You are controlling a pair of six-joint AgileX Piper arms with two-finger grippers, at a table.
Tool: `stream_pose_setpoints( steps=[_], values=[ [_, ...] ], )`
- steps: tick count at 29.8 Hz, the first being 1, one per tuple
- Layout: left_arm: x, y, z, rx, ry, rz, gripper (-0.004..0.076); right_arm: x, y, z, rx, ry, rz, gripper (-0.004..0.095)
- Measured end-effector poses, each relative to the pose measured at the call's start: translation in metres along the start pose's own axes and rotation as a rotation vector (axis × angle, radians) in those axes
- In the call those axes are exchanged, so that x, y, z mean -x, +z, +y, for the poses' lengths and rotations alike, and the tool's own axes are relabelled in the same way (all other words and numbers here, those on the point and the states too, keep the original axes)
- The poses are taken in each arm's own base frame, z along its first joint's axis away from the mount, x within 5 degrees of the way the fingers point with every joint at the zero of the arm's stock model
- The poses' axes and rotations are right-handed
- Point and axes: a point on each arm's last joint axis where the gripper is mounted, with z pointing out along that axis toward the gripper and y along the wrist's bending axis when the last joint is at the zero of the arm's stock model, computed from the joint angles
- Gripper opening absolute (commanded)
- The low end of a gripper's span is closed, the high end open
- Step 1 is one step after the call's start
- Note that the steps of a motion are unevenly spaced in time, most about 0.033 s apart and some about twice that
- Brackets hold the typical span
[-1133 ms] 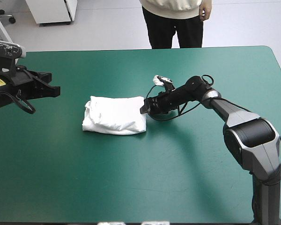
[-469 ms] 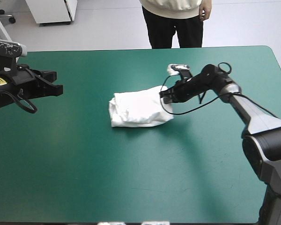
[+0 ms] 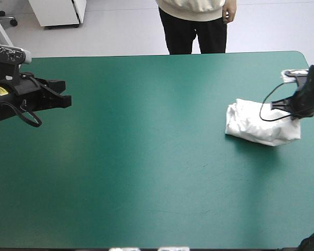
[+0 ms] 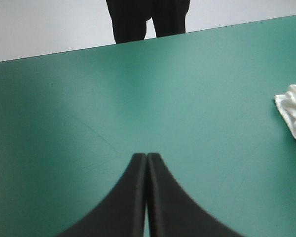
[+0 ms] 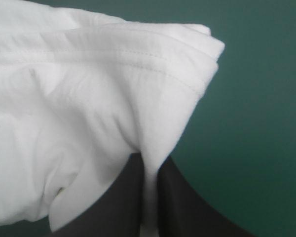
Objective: Fold the cloth
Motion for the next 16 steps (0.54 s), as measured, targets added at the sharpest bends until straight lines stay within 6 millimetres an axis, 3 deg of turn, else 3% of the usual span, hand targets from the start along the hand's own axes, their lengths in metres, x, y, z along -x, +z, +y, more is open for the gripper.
stream_pose_setpoints(
  steps=[5, 10, 12, 14, 16],
  values=[
    [0.0, 0.0, -0.001, -0.007, -0.004, -0.002, -0.0009, -0.021, 0.02, -0.041, -0.05, 0.118, 0.055, 0.0057],
    [0.0, 0.0, -0.001, -0.007, -0.004, -0.002, -0.0009, -0.035, 0.036, -0.046, -0.035, 0.156, 0.08, 0.0423],
    [0.0, 0.0, -0.001, -0.007, -0.004, -0.003, -0.0009, -0.037, 0.037, -0.044, -0.022, 0.164, 0.074, 0.0647],
    [0.001, 0.0, 0.0, -0.005, -0.004, -0.008, -0.0009, -0.036, 0.032, -0.043, -0.012, 0.174, 0.05, 0.0758],
    [0.001, -0.001, -0.001, -0.003, -0.003, -0.015, -0.0009, -0.037, 0.019, -0.042, -0.006, 0.184, 0.011, 0.0775]
  ],
)
